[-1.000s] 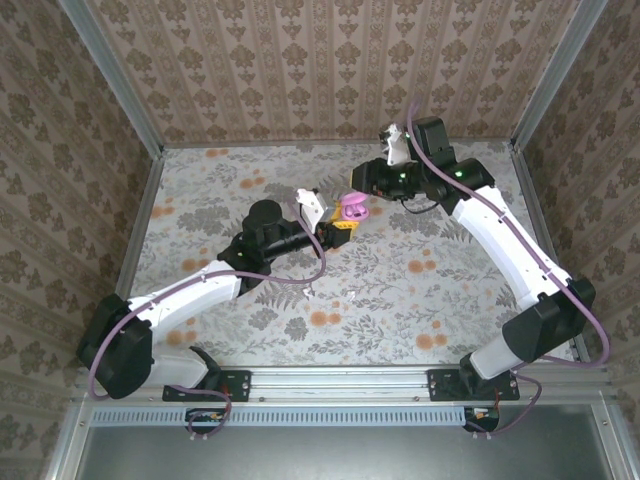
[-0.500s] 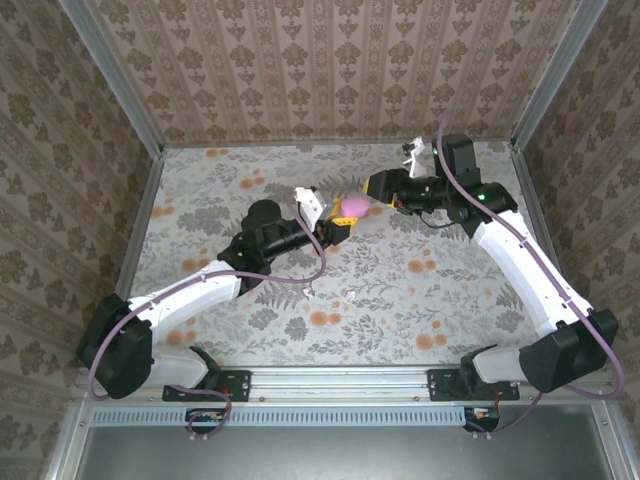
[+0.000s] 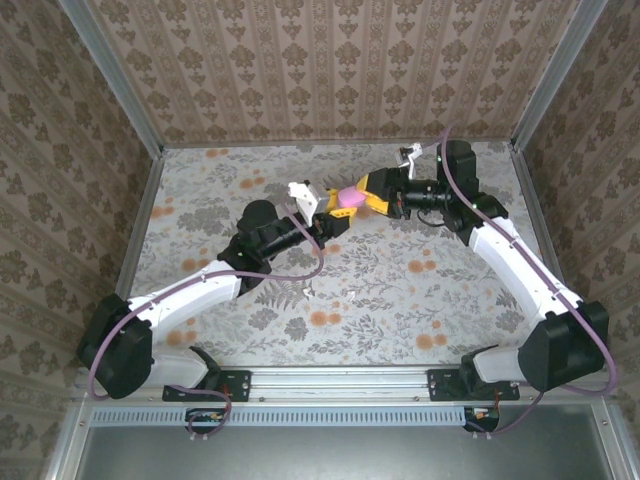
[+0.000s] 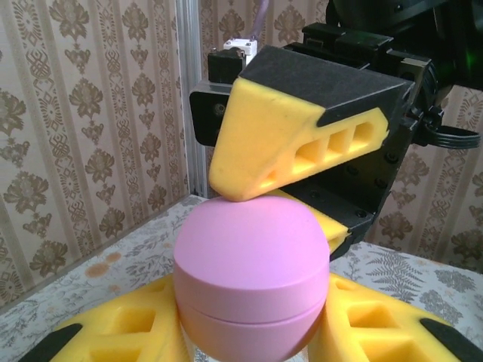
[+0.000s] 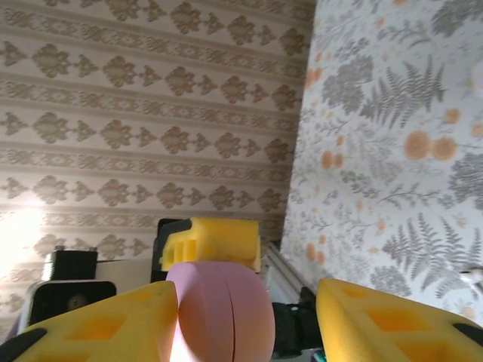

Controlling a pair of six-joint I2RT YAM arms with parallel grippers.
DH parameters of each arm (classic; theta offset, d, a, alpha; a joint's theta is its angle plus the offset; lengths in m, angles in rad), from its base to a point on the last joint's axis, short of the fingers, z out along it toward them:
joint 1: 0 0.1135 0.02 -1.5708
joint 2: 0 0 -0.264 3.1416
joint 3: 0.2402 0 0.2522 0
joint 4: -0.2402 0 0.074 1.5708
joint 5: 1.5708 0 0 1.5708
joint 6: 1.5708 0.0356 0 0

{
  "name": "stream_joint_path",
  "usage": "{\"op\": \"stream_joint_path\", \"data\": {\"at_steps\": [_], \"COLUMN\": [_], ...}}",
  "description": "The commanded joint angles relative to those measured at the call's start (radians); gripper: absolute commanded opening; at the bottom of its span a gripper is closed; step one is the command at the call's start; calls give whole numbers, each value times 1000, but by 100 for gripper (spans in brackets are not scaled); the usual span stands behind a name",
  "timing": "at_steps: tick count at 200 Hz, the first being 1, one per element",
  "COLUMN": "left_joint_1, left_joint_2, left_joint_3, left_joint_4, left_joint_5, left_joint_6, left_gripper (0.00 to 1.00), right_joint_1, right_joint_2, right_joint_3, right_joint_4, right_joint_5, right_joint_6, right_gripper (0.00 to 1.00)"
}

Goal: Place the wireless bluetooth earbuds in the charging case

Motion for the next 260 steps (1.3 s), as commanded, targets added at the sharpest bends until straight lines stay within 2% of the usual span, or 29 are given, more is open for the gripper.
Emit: {"op": "stream_joint_path", "data": {"at_steps": [1,55,124,144,174,210,240,260], "left_joint_1": [-7,-7,-7,-7,-7,-4,3,5], "left_joint_2": [-11,1,5,4,-3,-27,-62,-95], "left_joint_3": [6,13,20,19,15,-8,-37,-68], "left_joint_4": [85,87,67,57,37,-5,-50,-59], "left_joint_5": [-21,-14,-7,-6,-12,-35,-53,-95], "left_joint_6": [-42,-45,-36,-33,-18,12,34,38], "left_gripper": [37,37,38,40,47,64,67,69], "right_joint_1": [10,29,32,31,25,4,-25,-42], "right_joint_2": [17,30,25,23,11,-12,-20,-10], "right_joint_3": [-25,-38,-46,-50,-59,-81,-111,-126], "right_joint_4": [131,196,209,210,221,234,213,156], "right_joint_5": [-110,-153,-141,-130,-90,-25,49,147], "right_joint_6": [88,139,139,138,145,146,124,67], "right_gripper": [49,50,31,30,29,29,30,30]}}
